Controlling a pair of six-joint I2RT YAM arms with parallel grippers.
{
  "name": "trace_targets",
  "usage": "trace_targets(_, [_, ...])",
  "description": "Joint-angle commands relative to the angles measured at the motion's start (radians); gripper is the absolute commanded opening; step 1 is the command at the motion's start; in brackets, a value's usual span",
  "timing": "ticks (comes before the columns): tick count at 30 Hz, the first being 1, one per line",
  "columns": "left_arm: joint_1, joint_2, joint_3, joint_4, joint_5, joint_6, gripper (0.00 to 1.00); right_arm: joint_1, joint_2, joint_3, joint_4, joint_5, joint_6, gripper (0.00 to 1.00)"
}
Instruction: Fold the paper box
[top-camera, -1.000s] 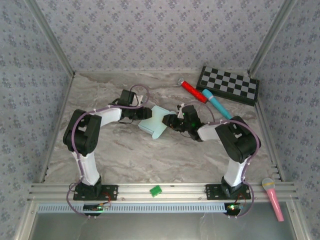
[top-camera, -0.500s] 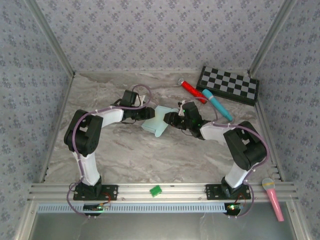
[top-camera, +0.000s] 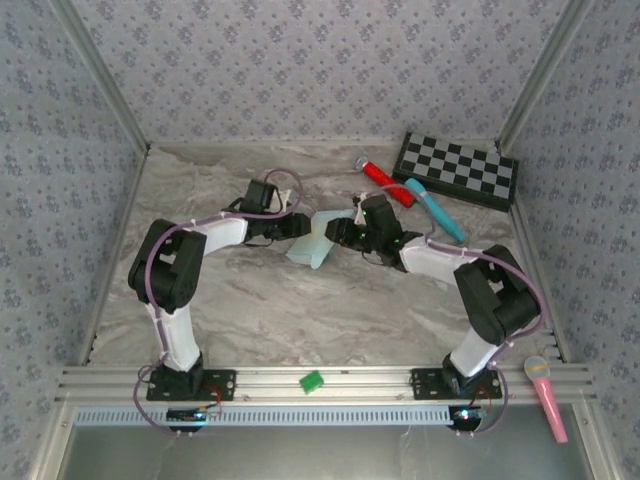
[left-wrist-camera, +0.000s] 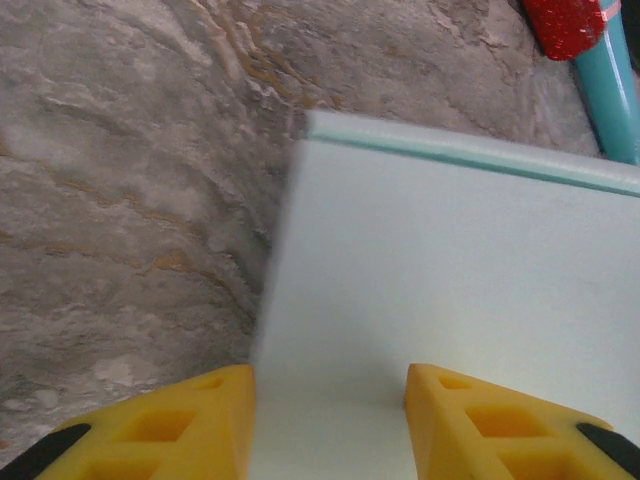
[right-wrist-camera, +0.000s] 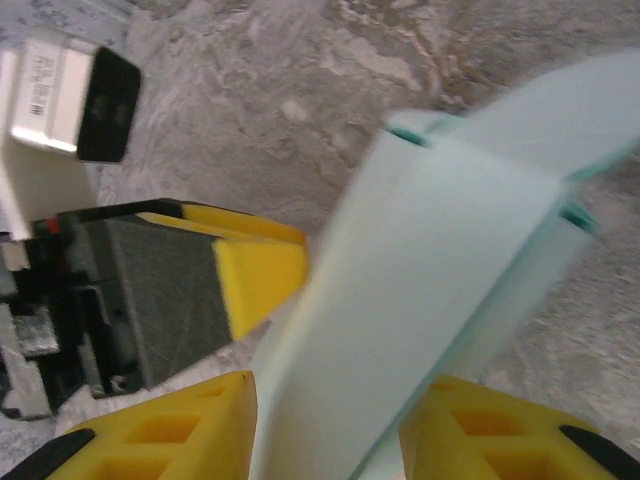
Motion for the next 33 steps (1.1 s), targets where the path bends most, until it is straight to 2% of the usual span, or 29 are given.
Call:
trace_targets(1, [-0.043, 0.011, 0.011, 0.04, 0.091, -0.006, 0.44, 0.026, -0.023, 0.059, -0.026, -0.018, -0.036, 0.45])
trace_targets(12, [-0.043, 0.015, 0.007, 0.059, 0.075, -0.024, 0.44, 0.024, 0.0, 0.133, -0.112, -0.009, -0.068, 0.49])
trace_targets(26, [-0.018, -0.133, -0.068, 0.049, -0.2, -0.046, 0.47, 0.015, 0.012, 0.277, -0.259, 0.008, -0.128, 0.53])
trace_targets(33, [-0.022, -0.214, -0.065, -0.009, -0.244, -0.019, 0.5, 0.004, -0.048, 0.295, -0.361, 0.085, -0.219, 0.51])
